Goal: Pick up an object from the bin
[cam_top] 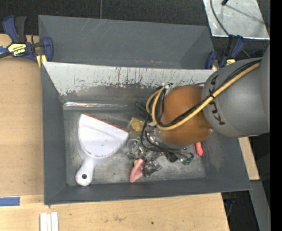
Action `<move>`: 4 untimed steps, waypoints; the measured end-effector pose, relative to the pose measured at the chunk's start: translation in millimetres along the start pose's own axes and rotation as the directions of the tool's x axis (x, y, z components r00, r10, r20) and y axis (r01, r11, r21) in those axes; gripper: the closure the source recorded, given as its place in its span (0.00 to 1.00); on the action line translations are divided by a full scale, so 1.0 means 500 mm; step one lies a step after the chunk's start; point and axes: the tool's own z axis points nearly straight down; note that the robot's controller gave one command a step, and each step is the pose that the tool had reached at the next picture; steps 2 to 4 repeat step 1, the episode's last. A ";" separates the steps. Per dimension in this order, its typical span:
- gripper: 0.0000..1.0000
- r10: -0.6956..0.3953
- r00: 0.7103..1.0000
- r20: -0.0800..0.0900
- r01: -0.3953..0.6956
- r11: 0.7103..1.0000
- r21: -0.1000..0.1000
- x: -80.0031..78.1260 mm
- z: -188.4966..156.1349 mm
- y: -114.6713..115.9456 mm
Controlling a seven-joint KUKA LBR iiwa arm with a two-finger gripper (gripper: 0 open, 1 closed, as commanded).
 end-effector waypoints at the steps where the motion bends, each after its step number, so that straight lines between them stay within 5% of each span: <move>1: 1.00 -0.130 0.991 -0.007 0.130 0.991 -0.004 0.003 -0.284 -0.031; 4: 1.00 -0.130 0.991 -0.007 0.130 0.991 -0.004 0.003 -0.284 -0.031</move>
Offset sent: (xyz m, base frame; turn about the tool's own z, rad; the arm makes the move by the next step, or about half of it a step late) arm 0.0000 0.0000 0.0000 0.0000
